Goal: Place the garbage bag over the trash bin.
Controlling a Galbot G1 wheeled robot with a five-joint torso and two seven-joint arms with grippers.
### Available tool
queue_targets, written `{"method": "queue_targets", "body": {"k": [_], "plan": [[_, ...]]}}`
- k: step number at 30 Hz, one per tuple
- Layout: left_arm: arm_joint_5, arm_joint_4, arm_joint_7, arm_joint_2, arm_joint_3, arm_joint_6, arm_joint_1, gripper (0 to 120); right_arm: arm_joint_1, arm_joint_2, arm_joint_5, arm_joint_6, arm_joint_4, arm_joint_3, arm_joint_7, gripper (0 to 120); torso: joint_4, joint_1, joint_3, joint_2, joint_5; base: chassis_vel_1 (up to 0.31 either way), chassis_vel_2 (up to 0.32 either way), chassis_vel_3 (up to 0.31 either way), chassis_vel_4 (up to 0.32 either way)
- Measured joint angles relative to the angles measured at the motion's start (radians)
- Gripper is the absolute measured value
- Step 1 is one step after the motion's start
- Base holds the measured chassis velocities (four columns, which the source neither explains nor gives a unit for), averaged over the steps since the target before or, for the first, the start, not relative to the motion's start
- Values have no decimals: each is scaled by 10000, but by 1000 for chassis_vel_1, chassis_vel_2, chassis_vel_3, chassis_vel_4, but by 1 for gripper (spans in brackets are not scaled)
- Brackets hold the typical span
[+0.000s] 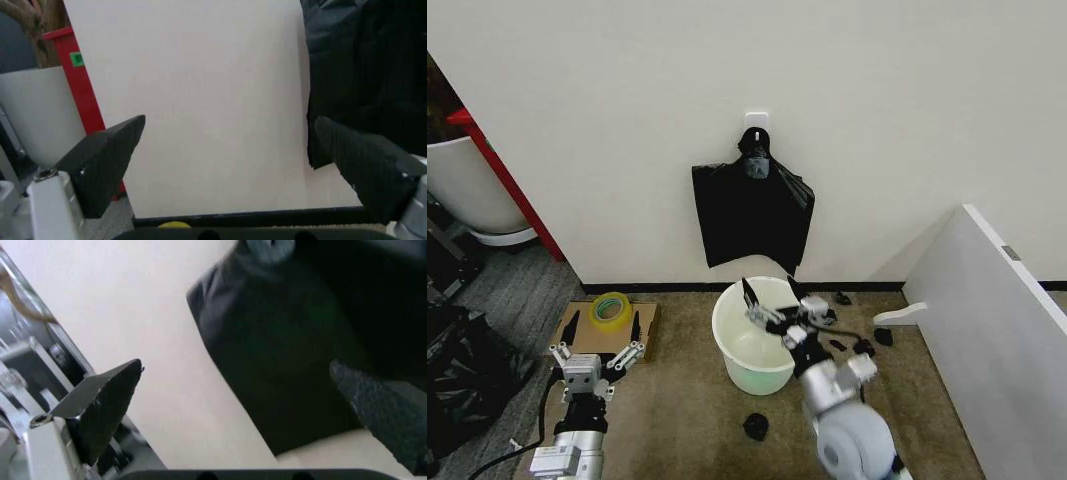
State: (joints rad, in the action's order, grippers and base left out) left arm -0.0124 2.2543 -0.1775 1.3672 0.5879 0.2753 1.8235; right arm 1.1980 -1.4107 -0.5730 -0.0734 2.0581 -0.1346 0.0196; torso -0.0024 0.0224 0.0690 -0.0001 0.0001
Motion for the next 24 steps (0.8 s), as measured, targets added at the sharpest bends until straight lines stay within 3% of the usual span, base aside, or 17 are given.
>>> {"method": "queue_targets", "body": {"k": [3,10,24], "plan": [[58,9,-5,54,10,0,47,100,-1372,-105,-1346,-426,-587,1,208,100,0,0,0,0,0,0,0,0,0],[121,31,-54,212,17,36,108,100,-3176,-522,-4383,-967,-1557,-312,708,100,-1,1,0,0,0,0,0,0,0],[124,69,-47,337,-6,99,82,100,-4611,-946,-4200,-803,-3322,-168,791,100,-1,-1,-1,0,1,0,0,0,0]]}}
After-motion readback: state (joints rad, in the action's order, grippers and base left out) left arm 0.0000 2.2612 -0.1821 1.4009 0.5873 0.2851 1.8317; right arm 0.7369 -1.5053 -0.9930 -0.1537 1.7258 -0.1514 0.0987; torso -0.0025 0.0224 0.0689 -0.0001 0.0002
